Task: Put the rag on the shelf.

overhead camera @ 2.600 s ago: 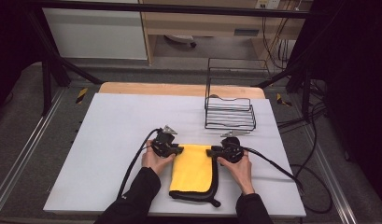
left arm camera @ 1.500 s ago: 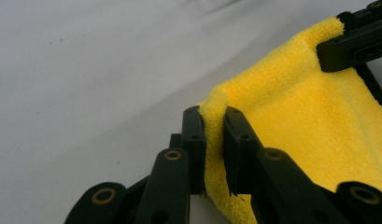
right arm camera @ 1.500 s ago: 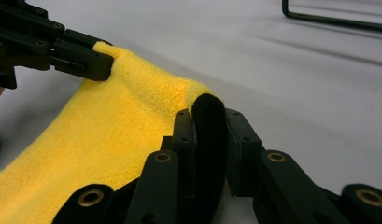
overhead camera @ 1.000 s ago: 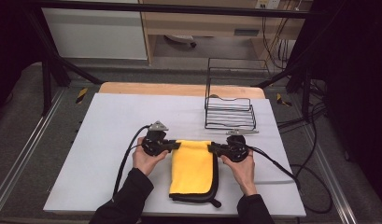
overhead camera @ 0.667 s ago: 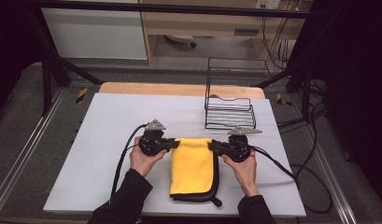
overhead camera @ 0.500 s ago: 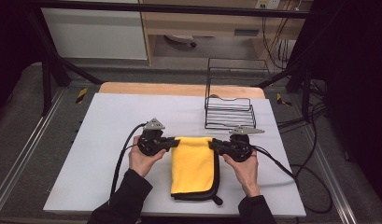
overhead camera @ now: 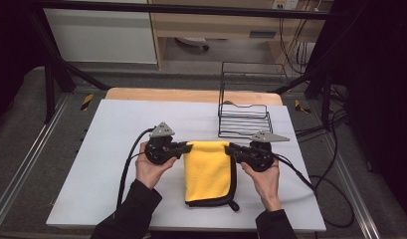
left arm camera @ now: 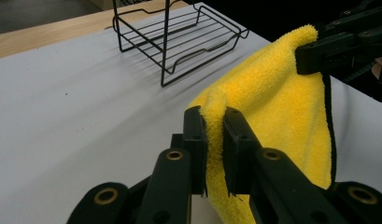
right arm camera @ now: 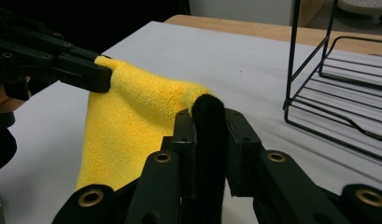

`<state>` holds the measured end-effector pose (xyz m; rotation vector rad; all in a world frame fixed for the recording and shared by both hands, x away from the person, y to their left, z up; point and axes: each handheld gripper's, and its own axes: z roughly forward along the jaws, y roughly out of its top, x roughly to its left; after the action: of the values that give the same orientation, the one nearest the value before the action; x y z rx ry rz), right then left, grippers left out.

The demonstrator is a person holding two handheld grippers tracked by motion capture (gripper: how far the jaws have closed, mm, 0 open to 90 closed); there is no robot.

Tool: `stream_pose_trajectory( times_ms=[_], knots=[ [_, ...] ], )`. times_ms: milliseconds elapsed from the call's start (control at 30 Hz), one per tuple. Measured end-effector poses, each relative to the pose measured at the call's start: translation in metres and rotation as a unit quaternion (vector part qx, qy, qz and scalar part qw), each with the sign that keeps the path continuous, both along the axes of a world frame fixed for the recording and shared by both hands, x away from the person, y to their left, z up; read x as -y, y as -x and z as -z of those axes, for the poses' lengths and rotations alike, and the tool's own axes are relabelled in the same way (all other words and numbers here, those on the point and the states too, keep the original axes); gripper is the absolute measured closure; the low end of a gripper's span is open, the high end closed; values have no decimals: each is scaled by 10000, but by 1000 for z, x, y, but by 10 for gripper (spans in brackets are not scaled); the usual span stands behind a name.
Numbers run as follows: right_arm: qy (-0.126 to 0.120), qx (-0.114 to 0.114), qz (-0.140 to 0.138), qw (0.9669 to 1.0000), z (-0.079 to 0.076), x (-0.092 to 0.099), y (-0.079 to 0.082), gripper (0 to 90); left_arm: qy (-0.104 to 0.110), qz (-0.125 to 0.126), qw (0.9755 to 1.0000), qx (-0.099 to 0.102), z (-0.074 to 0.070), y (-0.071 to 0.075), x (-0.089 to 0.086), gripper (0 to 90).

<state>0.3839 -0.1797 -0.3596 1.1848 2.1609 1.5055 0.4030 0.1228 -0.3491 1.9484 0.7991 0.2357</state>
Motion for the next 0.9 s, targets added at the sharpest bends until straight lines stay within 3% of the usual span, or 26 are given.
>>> stream_pose_trajectory(
  times_ms=[367, 900],
  knots=[
    [-33, 391, 99, 9992, -18, 4, 8, 767, 40, 3, 9994, 333, -21, 6, 5, 809],
    [-65, 826, 201, 9964, -32, 5, 13, 767, 259, -134, 9970, 717, -31, 7, 8, 809]
  ],
)
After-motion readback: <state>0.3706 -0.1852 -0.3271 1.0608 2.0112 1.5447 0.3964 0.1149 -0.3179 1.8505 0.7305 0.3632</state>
